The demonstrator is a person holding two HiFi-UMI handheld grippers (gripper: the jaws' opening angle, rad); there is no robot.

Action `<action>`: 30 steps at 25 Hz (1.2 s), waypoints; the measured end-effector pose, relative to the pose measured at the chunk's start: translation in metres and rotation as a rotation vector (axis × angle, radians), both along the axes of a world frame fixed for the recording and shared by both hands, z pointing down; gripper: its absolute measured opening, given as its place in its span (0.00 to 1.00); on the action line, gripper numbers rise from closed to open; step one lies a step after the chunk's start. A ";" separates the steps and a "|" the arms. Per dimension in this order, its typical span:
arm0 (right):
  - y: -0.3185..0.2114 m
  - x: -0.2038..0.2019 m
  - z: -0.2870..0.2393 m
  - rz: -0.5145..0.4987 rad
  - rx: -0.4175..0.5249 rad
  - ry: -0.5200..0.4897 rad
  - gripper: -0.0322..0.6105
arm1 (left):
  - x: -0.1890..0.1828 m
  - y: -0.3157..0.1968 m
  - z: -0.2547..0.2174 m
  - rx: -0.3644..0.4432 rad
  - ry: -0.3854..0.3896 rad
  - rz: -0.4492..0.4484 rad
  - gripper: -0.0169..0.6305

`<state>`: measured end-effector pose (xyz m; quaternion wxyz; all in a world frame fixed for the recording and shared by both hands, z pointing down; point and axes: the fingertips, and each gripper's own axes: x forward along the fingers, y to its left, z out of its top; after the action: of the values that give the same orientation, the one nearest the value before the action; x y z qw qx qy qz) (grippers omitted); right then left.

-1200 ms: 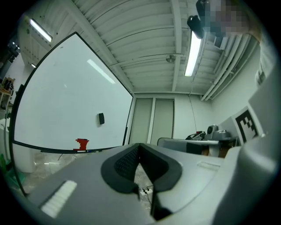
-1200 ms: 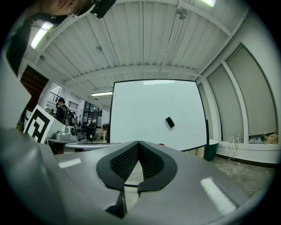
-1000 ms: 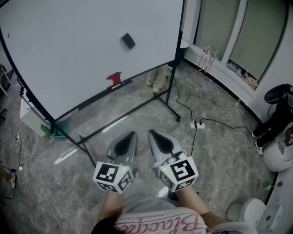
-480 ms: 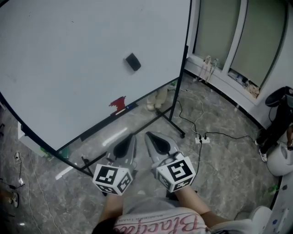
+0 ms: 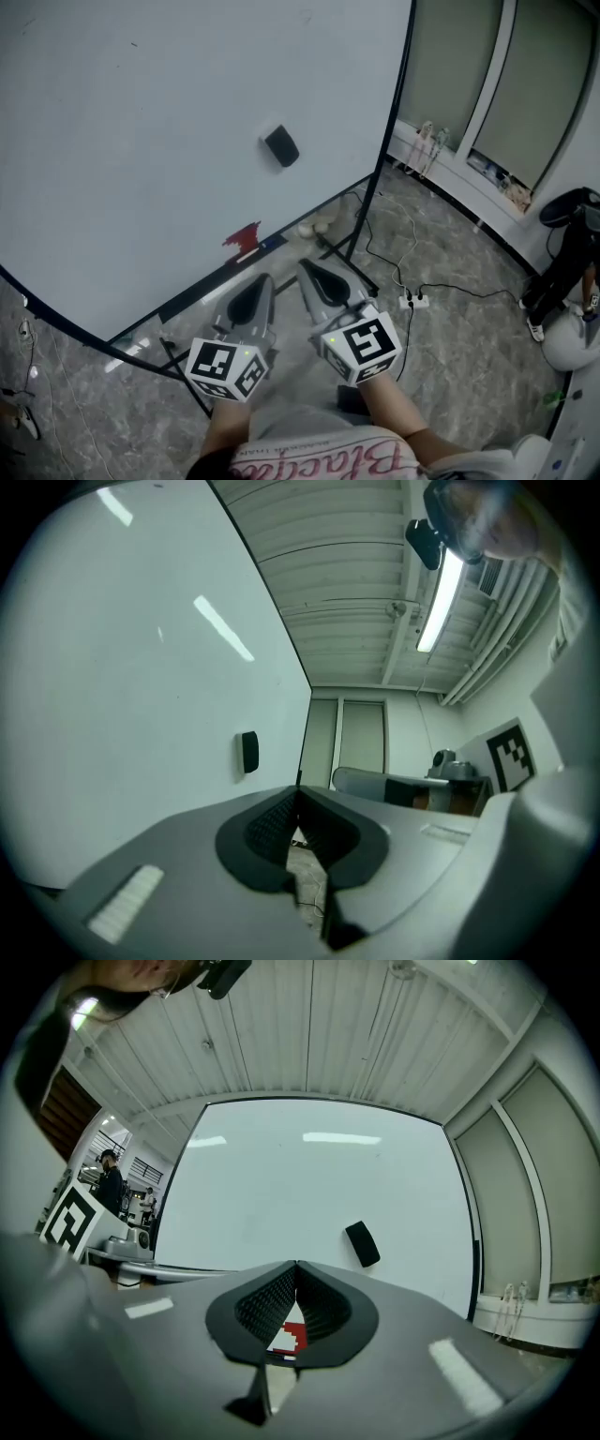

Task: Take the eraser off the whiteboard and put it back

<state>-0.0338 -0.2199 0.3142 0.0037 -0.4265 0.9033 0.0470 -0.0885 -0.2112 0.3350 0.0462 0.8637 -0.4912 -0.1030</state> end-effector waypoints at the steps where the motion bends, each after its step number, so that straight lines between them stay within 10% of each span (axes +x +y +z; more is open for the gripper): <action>1: -0.009 -0.001 -0.002 -0.004 0.007 0.002 0.05 | -0.001 -0.007 0.001 -0.004 0.001 -0.002 0.02; 14: -0.167 -0.020 -0.011 -0.052 0.062 0.130 0.37 | -0.030 -0.121 -0.002 -0.016 0.031 -0.138 0.02; 30: -0.260 -0.046 -0.029 -0.025 0.195 0.289 0.42 | -0.026 -0.184 -0.002 -0.014 -0.005 -0.157 0.02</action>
<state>-0.0799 -0.4802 0.2851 -0.0842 -0.4015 0.8908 0.1953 -0.1149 -0.3951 0.3330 0.0429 0.8223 -0.5584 -0.1007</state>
